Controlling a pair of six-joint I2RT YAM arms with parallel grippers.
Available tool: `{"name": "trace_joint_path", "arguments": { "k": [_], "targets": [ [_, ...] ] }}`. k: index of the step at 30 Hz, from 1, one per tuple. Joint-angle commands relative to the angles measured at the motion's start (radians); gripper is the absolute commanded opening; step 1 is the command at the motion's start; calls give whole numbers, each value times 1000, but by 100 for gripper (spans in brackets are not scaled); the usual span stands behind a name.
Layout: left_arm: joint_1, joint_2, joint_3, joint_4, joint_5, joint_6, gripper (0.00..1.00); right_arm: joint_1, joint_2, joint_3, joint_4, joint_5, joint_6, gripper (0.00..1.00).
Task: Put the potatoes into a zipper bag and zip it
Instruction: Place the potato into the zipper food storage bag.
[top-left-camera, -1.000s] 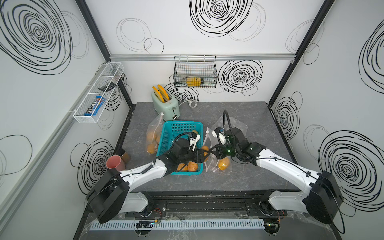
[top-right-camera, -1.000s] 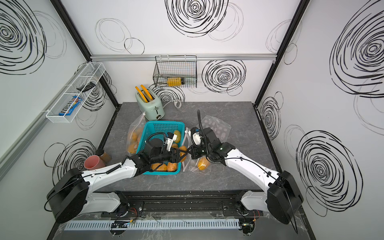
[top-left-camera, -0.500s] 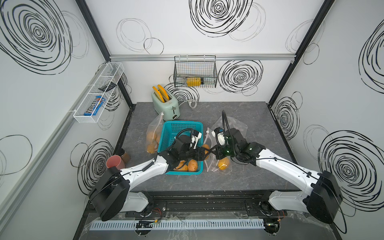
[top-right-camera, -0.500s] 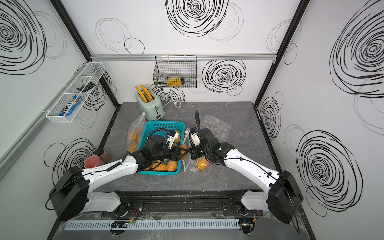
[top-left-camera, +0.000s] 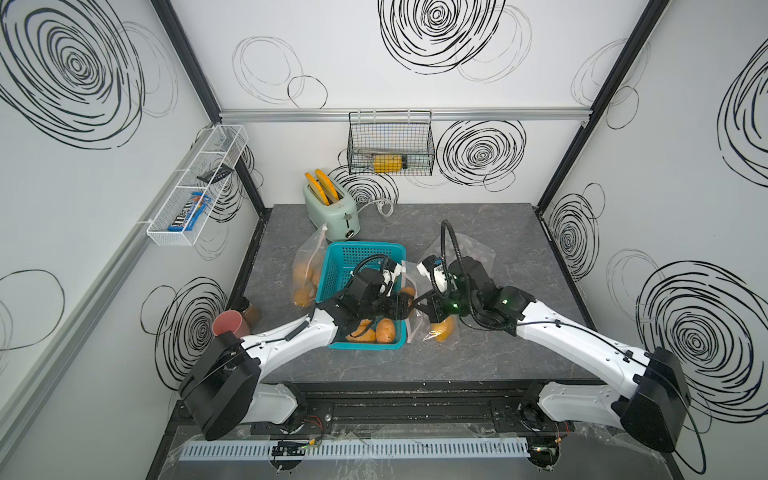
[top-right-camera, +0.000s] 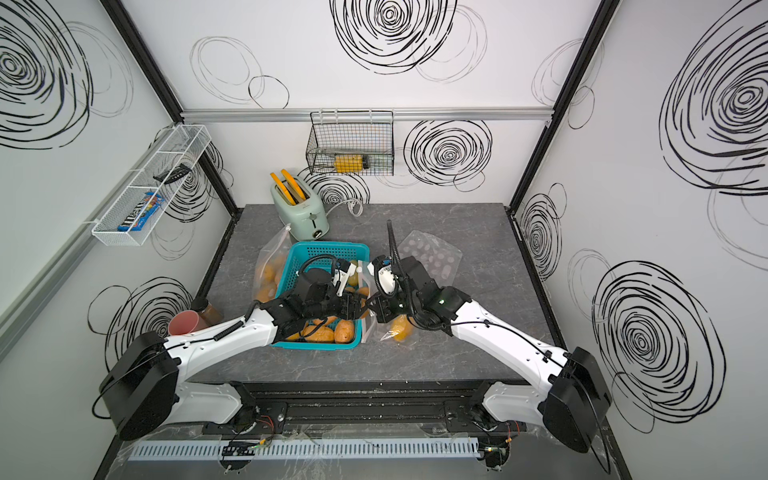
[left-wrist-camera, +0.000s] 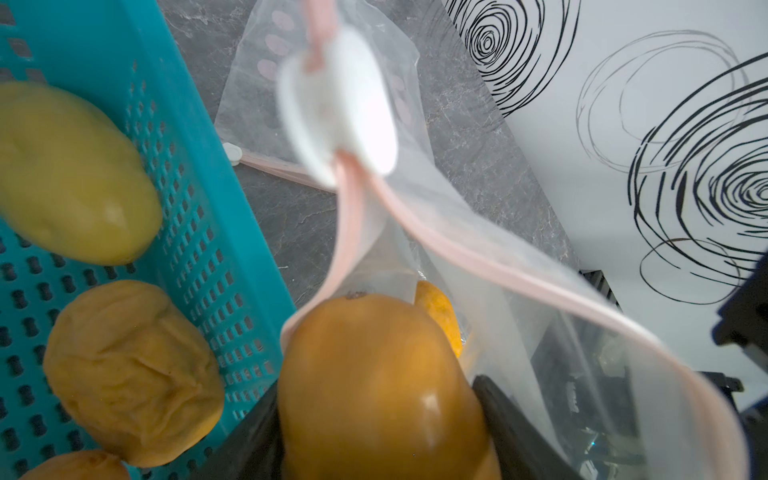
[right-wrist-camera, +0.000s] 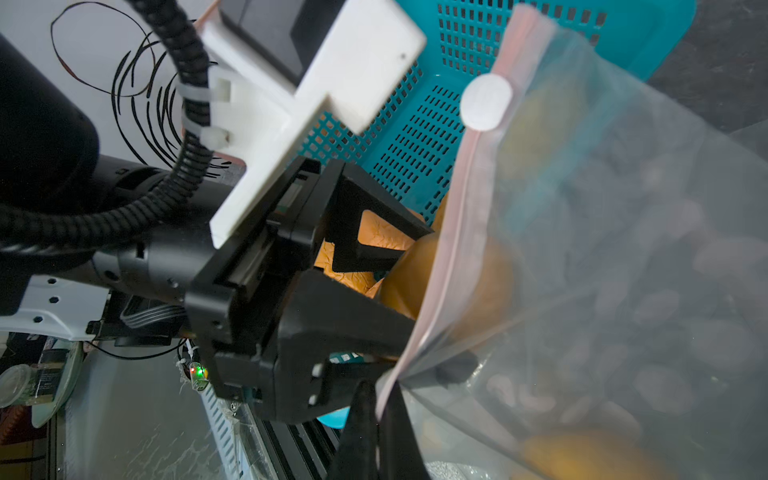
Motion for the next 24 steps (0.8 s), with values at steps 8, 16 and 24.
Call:
{"name": "trace_joint_path", "arguments": {
  "k": [8, 16, 24],
  "targets": [
    [20, -80, 78, -139, 38, -37, 72, -11, 8, 37, 28, -19, -1, 0],
    [19, -78, 55, -70, 177, -113, 79, -30, 13, 32, 40, -35, 7, 0],
    [20, -82, 57, -73, 162, -119, 84, -42, 3, 15, 59, -58, 13, 0]
  ]
}}
